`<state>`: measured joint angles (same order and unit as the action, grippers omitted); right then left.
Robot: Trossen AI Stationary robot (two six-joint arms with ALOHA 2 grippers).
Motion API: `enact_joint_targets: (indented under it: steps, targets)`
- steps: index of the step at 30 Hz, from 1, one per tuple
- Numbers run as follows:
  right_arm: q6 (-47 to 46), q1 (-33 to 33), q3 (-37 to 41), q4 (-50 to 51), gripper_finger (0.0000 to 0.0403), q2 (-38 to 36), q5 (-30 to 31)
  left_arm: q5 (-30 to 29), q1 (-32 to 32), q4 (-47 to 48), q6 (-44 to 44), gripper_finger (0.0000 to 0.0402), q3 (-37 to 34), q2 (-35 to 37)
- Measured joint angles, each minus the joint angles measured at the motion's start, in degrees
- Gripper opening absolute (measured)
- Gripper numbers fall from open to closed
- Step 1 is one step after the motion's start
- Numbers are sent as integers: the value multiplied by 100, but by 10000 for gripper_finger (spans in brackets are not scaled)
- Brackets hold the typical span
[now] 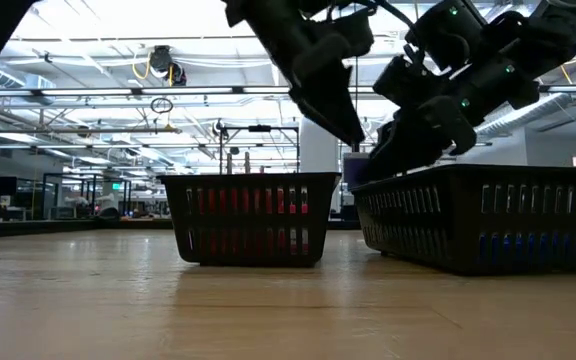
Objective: Pick & Place Office items
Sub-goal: Put the violet charger adapter into the left black basket
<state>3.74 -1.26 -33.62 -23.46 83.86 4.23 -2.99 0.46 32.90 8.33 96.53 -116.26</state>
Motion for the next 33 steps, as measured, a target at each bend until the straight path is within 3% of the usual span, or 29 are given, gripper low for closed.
enact_joint_targets:
  steps: [21,30,33]
  targets:
    - [169,0,6,-427,116,4,173,10,26,144,-135,235,-13,-16]
    - [113,4,15,-335,116,10,180,-26,27,47,-137,139,-15,-187]
    - [115,4,15,-334,116,8,178,-27,27,45,-137,132,-15,-187]
